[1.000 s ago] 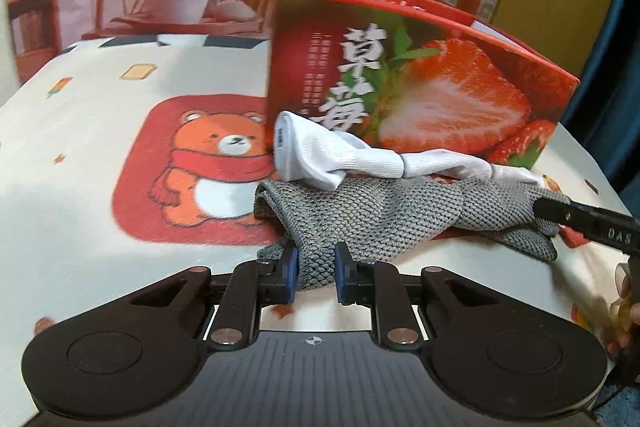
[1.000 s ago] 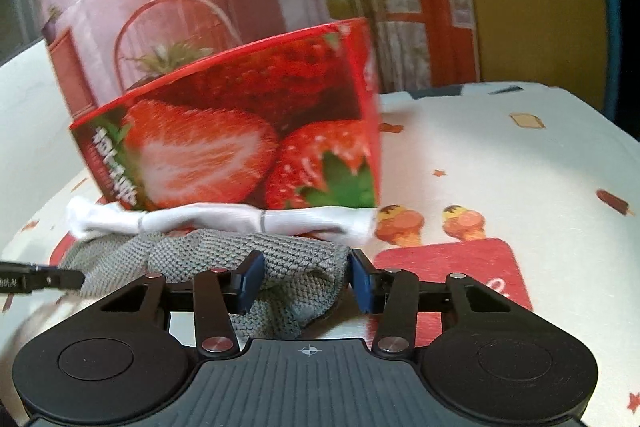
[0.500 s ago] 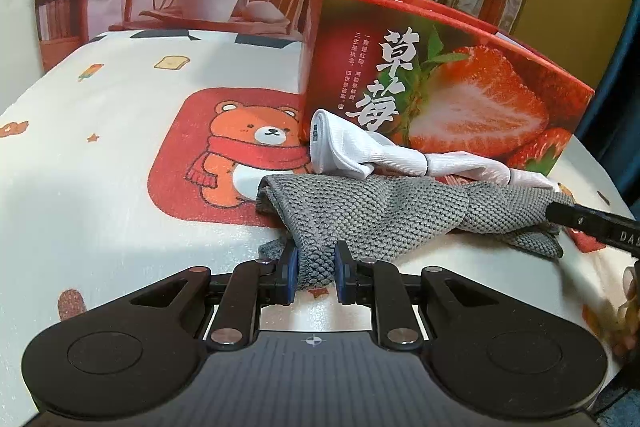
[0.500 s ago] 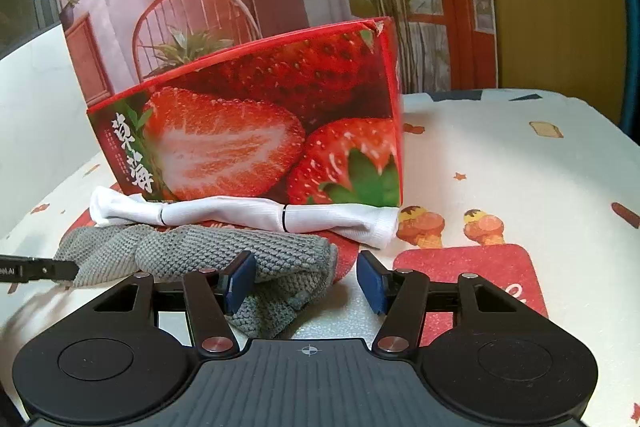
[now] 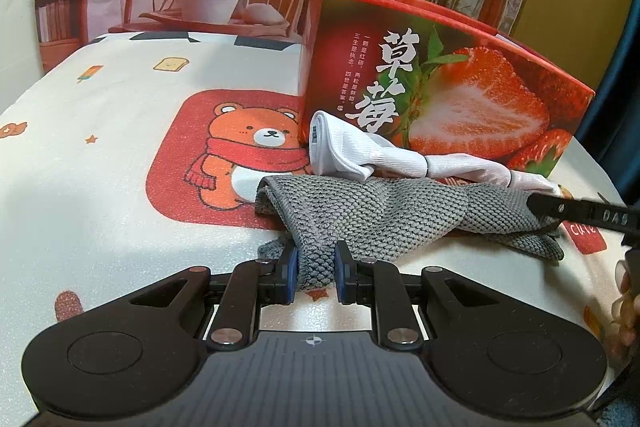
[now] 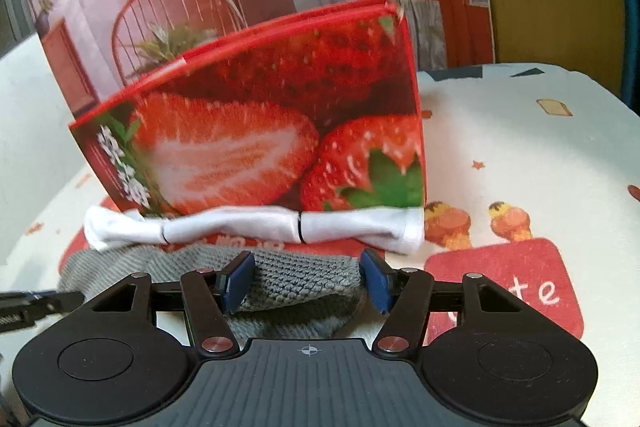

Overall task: Organize soft objects
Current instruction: 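Close both grippers on the cuff of the grey knit glove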

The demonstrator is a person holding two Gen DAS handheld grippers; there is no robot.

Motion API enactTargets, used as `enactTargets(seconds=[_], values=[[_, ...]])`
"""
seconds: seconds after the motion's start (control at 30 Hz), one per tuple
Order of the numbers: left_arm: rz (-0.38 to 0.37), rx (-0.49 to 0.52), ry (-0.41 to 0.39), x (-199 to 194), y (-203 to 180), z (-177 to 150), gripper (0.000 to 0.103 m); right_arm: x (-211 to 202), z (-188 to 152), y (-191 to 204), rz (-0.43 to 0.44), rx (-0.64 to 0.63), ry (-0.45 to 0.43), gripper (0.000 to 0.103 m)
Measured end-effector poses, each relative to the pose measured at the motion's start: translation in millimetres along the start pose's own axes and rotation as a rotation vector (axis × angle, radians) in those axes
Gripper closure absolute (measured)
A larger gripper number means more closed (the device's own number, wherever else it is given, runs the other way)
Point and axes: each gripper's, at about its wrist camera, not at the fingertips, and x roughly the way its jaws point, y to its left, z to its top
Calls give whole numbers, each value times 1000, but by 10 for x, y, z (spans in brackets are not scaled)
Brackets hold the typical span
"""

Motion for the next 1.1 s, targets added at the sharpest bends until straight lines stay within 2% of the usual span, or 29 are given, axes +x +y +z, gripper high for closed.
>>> enactTargets(seconds=[0.4,1.1], values=[[1,5,-5,-6,8,-7,83,-5,-130,88,-23,-75,6,46],[-3,7,-12,-22,15,-25,83,6,-131,103,-4,-107,14,42]])
